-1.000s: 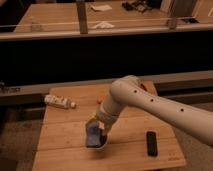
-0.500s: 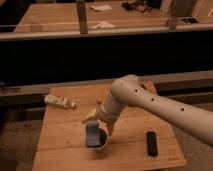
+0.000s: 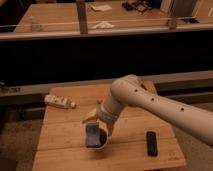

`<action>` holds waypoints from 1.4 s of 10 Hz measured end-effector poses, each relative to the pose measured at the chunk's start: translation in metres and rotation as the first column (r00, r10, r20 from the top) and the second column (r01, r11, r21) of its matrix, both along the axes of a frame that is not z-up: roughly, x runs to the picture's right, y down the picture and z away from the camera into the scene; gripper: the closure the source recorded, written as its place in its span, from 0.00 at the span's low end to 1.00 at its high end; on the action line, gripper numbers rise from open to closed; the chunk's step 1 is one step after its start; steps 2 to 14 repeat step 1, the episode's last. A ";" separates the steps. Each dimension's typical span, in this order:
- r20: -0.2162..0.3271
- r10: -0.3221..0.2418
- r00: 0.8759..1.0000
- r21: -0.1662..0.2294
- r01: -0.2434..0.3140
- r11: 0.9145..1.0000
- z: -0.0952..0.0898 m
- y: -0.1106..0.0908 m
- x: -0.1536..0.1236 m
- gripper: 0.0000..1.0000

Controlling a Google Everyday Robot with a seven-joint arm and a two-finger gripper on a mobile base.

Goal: Place the white sponge in the ceramic cup

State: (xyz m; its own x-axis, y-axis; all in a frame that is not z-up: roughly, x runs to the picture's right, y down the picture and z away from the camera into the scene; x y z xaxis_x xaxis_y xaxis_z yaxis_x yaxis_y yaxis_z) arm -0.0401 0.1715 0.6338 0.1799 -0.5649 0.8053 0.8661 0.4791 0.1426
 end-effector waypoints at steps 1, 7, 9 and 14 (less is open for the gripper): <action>0.000 0.000 1.000 0.000 0.000 1.000 0.000 0.000 0.000 0.27; 0.000 0.000 1.000 0.000 0.000 1.000 0.000 0.000 0.000 0.27; 0.000 0.000 1.000 0.000 0.000 1.000 0.000 0.000 0.000 0.27; 0.000 0.000 1.000 0.000 0.000 1.000 0.000 0.000 0.000 0.27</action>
